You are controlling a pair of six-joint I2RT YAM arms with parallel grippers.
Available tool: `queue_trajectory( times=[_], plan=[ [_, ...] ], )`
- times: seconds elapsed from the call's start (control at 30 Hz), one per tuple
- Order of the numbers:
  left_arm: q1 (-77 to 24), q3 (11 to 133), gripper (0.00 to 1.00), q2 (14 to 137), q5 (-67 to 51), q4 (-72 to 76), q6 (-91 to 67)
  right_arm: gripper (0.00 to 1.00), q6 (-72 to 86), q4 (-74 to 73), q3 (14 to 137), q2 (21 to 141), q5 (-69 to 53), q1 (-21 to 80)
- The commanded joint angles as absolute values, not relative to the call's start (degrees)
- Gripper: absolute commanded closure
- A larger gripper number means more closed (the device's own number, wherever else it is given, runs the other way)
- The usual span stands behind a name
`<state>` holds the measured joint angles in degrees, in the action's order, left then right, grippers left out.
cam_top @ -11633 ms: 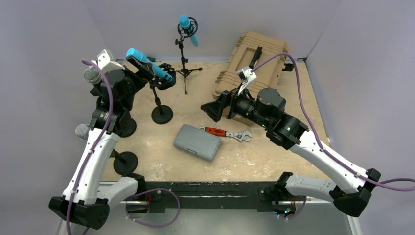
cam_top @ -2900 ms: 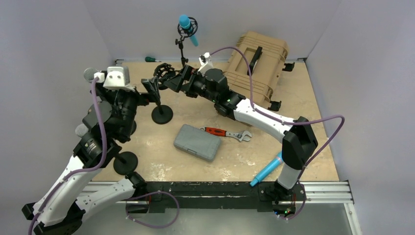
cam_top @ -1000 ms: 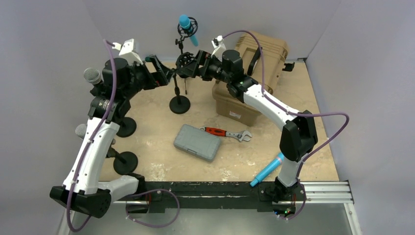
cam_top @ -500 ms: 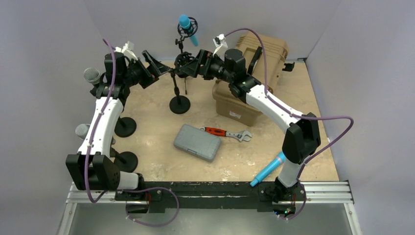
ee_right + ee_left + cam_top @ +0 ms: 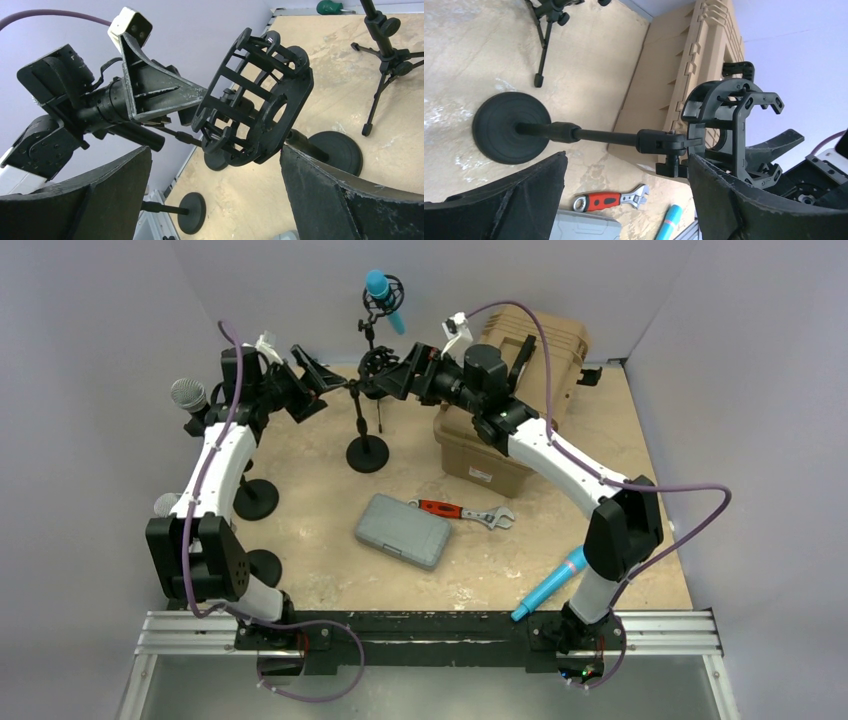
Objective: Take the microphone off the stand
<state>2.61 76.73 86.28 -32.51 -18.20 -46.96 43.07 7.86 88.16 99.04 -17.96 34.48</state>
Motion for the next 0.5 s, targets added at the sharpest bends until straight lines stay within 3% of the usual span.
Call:
queue_trajectory(
  times=[0.0, 0.13, 0.47],
  plan=[
    [2.85, 78.10, 0.09, 86.92, -36.79, -11.90, -48.96, 0.01, 43.45, 11.63, 87.21, 96.24, -16.96, 34.35],
    [2.78, 77.77, 0.03, 87.98, -37.81, -10.06, -49.82, 0.01, 44.09, 12.76, 86.28, 96.08, -16.97, 34.45],
    [1.32, 77.97, 0.03, 91.91, -40.34, -9.29, -50.47, 0.02, 45.52, 14.31, 86.24, 97.29, -17.83, 34.45]
  ],
)
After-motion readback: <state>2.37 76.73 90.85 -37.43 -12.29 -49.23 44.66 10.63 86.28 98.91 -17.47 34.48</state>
